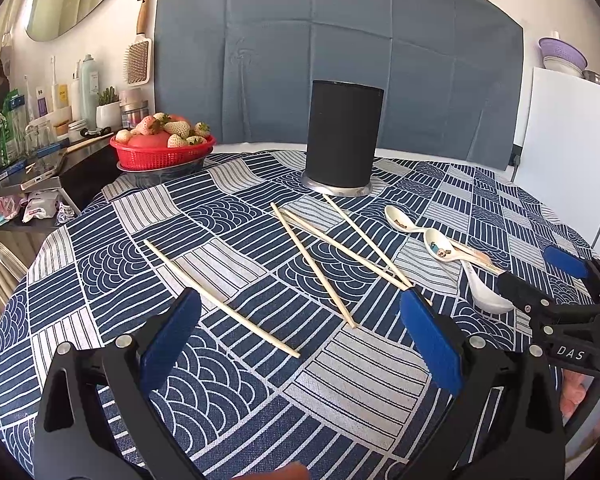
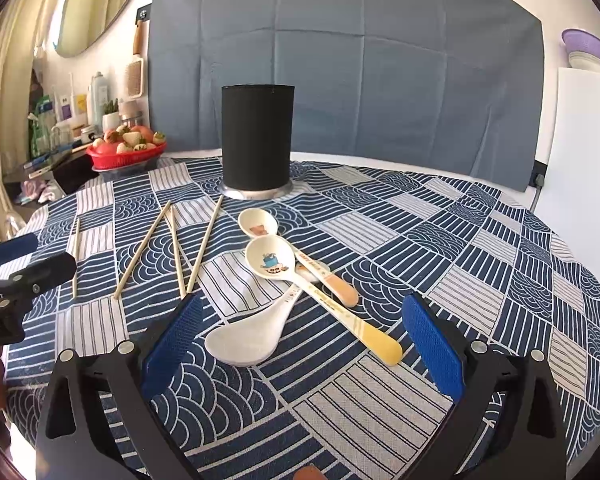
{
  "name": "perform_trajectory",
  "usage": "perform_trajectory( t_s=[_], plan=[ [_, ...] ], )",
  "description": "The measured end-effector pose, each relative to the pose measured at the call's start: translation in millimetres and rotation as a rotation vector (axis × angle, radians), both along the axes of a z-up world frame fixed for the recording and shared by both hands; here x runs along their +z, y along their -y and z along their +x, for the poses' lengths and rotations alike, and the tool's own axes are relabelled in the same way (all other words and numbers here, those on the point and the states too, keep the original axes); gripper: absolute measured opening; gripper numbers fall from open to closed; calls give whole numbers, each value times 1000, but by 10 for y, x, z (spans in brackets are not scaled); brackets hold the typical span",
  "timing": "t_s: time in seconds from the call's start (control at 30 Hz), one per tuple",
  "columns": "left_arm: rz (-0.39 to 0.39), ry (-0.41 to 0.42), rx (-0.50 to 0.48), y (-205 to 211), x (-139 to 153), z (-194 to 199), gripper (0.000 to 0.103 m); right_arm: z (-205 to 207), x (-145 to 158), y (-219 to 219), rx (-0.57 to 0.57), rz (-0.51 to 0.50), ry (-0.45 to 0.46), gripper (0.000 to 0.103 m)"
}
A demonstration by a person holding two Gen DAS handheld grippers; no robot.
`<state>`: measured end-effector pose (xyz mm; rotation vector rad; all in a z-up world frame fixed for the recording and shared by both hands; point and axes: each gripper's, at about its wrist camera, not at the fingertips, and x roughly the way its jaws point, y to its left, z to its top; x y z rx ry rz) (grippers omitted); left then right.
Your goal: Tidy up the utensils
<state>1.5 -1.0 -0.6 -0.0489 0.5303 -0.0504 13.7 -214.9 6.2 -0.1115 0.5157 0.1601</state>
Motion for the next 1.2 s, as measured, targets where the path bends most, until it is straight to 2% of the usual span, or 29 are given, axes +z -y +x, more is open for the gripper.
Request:
perform_trajectory(
  t_s=[0.37, 0.77, 1.2],
  plan=[
    [5, -4, -3, -2, -2, 3, 97, 7, -1, -1, 0, 0, -2, 96],
    [33, -14, 8, 26, -10, 19, 97, -54, 13, -24, -8, -23, 37, 96],
    [34, 9, 4, 38, 4, -13, 97, -52, 17, -28, -9, -27, 39, 96]
  ],
)
